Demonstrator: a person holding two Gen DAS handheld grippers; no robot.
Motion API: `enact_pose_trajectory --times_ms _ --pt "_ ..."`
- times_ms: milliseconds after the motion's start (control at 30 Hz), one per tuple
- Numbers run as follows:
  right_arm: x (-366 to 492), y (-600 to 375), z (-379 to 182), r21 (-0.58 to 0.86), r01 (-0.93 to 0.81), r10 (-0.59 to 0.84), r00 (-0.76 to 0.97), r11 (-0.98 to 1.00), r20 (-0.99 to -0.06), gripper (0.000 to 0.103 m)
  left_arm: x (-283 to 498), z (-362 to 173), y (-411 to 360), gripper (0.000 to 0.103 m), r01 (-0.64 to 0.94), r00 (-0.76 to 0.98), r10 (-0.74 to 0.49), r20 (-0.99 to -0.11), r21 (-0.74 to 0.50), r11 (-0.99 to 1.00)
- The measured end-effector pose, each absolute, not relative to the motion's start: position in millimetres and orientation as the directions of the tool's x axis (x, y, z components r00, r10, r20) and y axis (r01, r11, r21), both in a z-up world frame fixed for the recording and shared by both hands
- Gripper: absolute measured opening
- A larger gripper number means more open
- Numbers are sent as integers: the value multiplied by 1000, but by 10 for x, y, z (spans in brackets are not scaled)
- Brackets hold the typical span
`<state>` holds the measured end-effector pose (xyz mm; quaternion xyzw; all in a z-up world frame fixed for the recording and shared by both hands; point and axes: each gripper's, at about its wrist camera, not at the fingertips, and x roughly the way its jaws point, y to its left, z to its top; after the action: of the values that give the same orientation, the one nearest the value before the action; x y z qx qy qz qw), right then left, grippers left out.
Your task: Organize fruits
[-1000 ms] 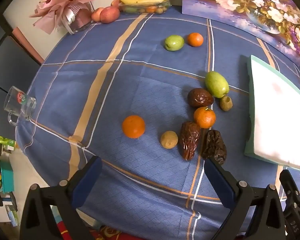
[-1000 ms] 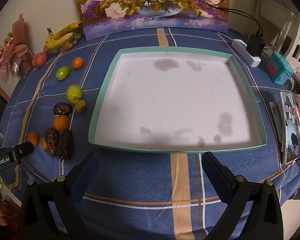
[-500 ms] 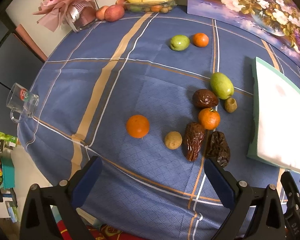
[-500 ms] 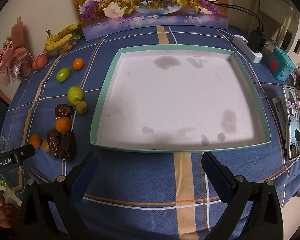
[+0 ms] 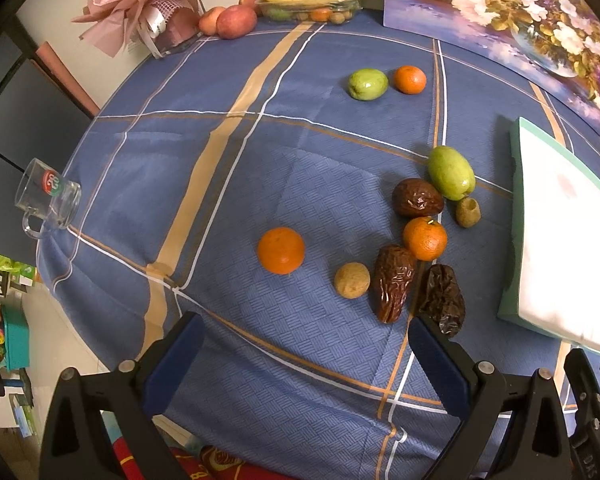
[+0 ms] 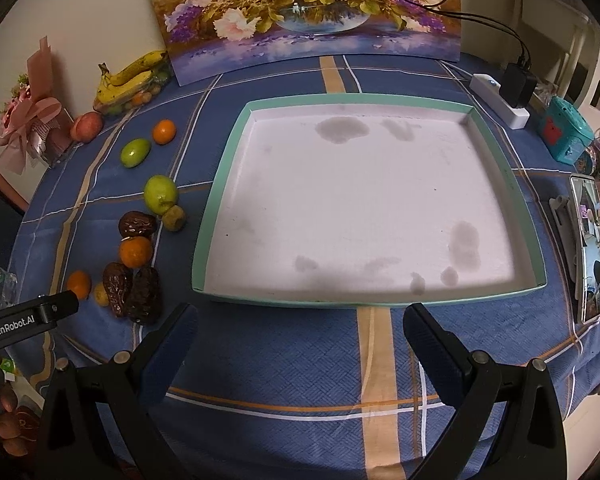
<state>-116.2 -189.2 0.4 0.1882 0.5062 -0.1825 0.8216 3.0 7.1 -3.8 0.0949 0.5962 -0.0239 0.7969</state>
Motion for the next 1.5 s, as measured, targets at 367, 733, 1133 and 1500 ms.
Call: enact_pose_trajectory --times_ms 367,733,1133,1500 --pt "-1164 -1888 1 123 490 -110 419 863 -901 102 22 -41 82 103 152 287 72 -955 120 981" --pt "-1161 -1886 -3 123 490 -110 420 863 -901 102 26 -41 86 103 151 287 71 -955 118 981" --pt "-1157 -1886 -4 122 491 -109 418 863 -902 102 25 -50 96 103 148 285 65 -956 111 983" --pt "-1169 -1865 -31 101 491 -123 403 865 -907 102 30 -42 146 103 134 278 25 -960 64 989"
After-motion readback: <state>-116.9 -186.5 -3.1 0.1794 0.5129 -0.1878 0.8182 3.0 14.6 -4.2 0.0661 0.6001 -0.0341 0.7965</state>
